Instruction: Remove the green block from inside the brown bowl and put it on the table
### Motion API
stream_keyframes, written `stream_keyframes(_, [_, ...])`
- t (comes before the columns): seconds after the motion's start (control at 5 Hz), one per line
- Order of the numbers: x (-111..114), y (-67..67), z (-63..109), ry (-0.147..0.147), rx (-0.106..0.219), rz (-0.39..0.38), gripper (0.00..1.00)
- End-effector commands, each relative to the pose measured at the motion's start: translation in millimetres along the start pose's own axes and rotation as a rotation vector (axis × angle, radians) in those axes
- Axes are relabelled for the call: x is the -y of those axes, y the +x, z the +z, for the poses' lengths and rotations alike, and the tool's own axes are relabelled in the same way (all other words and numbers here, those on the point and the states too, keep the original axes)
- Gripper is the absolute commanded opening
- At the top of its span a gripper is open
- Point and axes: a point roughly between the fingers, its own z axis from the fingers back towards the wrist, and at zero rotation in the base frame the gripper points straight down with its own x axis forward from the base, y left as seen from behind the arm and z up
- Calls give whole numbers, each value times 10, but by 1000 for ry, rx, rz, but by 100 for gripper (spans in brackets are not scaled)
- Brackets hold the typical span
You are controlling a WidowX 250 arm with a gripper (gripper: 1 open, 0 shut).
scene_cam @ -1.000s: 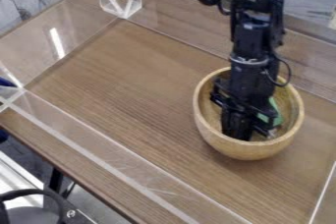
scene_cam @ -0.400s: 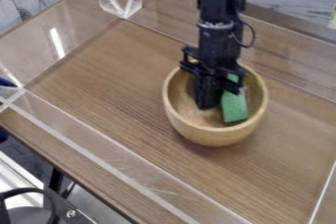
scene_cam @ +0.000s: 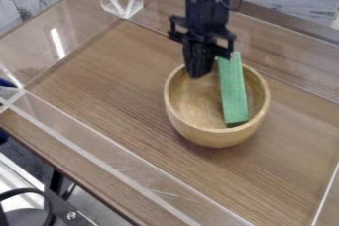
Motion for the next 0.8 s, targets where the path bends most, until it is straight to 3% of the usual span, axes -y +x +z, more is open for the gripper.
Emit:
stream_keyframes(0.0, [-172,94,463,28,131,50,0])
stream_keyframes(0.2, [-385,73,649,31,169,107,0])
stream_keyframes(0.6, [-527,99,495,37,144,133,0])
